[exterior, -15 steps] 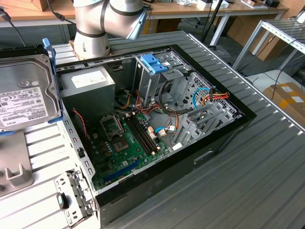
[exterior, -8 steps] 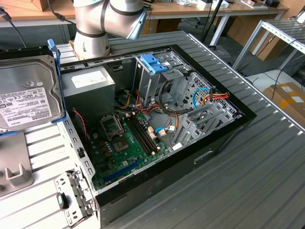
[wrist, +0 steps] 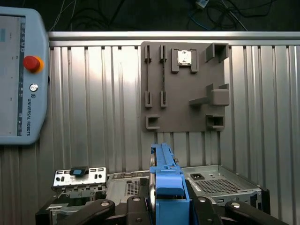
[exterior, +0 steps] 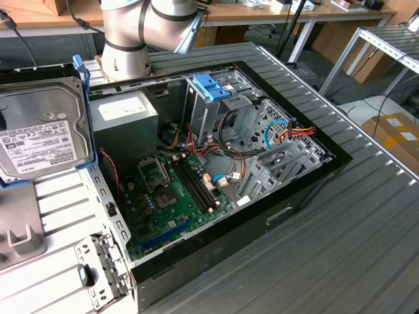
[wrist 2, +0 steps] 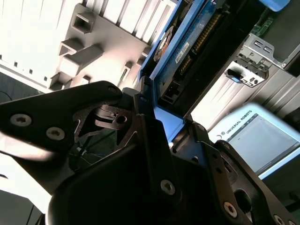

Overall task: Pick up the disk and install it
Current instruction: 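Pick up the disk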

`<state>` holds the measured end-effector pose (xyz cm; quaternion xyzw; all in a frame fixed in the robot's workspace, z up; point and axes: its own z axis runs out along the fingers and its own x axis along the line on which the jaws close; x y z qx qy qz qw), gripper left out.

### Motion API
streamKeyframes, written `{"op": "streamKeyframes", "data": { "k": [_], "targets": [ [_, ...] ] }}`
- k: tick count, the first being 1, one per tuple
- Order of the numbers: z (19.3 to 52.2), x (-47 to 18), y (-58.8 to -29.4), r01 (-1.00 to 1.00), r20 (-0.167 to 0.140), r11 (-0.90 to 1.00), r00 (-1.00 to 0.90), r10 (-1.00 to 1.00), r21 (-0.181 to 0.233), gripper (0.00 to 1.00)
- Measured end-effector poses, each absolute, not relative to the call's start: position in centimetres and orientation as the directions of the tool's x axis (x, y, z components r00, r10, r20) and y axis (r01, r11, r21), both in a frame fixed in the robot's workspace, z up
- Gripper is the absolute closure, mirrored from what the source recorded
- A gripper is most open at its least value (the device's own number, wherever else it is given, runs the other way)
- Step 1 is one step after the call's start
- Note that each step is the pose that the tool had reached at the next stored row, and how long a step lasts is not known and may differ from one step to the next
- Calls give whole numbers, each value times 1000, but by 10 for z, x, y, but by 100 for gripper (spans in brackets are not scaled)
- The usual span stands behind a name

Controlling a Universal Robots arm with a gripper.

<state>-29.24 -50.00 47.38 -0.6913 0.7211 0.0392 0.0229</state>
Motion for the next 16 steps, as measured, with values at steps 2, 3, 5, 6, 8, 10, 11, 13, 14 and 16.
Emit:
{"op": "streamKeyframes", "data": {
  "k": [2, 3, 5, 6, 8, 10, 11, 13, 14, 16],
  "targets": [
    [473, -290, -501, -999, -87, 41, -43, -995, 25, 63],
    [473, -289, -501, -999, -87, 41, -43, -995, 25, 63],
    [473, -288, -502, -999, -87, 41, -43, -995, 25, 63],
    [473, -287, -502, -999, -87, 41, -43, -995, 25, 63],
    [473, -285, -503, -999, -87, 41, -43, -995, 25, 63],
    [472, -283, -504, -999, -87, 41, -43, -995, 25, 63],
    [472, -282, -504, -999, -87, 41, -43, -995, 25, 63],
    [472, -281, -505, -999, -87, 41, -43, -995, 25, 63],
    [472, -280, -505, -999, -87, 41, -43, -995, 25, 63],
    [472, -279, -506, -999, -87, 41, -43, -995, 25, 63]
  ]
}}
